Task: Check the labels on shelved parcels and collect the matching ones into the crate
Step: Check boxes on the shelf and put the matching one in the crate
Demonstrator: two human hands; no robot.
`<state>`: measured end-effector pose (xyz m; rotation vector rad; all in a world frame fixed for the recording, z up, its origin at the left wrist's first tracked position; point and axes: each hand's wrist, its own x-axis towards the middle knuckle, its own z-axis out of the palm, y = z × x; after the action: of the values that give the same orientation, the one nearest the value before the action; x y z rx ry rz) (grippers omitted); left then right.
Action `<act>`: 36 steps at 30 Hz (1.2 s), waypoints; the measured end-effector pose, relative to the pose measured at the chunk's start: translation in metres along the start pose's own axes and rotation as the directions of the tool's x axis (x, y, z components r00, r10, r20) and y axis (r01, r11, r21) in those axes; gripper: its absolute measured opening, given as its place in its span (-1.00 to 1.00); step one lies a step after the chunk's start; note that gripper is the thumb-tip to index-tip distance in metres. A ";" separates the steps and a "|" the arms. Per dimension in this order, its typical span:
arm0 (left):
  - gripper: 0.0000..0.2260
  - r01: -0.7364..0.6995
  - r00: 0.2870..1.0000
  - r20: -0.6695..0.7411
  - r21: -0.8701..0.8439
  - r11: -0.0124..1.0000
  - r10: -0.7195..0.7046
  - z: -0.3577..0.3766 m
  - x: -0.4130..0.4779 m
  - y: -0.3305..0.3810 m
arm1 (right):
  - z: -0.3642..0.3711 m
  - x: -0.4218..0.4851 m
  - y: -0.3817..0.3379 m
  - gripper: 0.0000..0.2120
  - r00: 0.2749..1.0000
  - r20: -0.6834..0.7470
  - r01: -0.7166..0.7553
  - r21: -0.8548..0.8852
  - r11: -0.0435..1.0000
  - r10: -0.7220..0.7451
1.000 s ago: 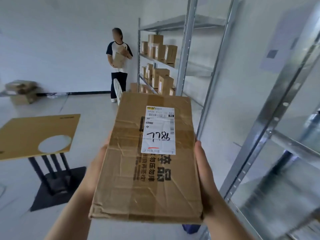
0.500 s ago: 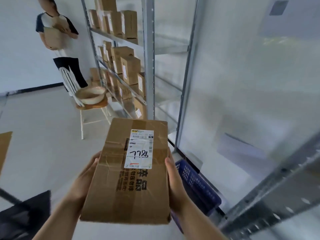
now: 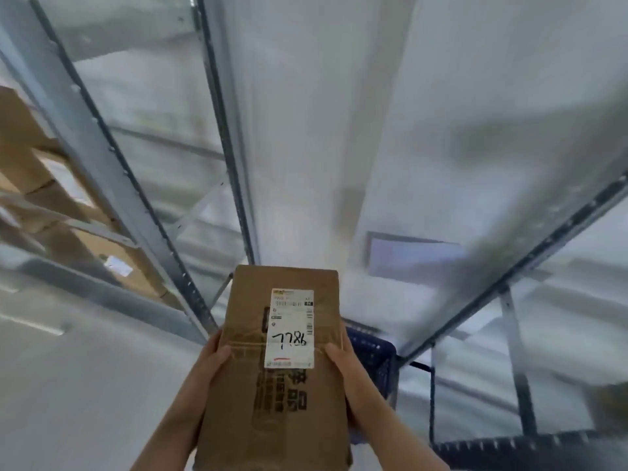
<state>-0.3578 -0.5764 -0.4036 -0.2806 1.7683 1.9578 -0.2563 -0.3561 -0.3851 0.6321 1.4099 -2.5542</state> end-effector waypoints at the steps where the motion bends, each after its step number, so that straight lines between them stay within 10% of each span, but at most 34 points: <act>1: -0.66 0.024 0.998 0.055 0.006 1.000 -0.024 0.003 0.011 0.003 | 0.002 0.012 0.000 -0.51 0.999 -0.040 -0.011 -0.026 1.000 0.010; 13: -0.63 0.287 0.903 0.281 0.171 0.942 -0.326 0.026 0.217 -0.104 | -0.100 0.173 0.089 -0.48 0.901 -0.432 -0.051 -0.027 0.998 0.035; 36: -0.62 0.260 0.907 0.193 0.447 0.856 -0.375 0.010 0.432 -0.390 | -0.301 0.386 0.335 -0.51 0.855 -0.490 -0.260 -0.118 0.958 0.171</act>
<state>-0.5414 -0.4562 -0.9428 -0.1378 1.7637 1.2816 -0.4056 -0.2613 -0.9513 1.3715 1.5720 -2.1454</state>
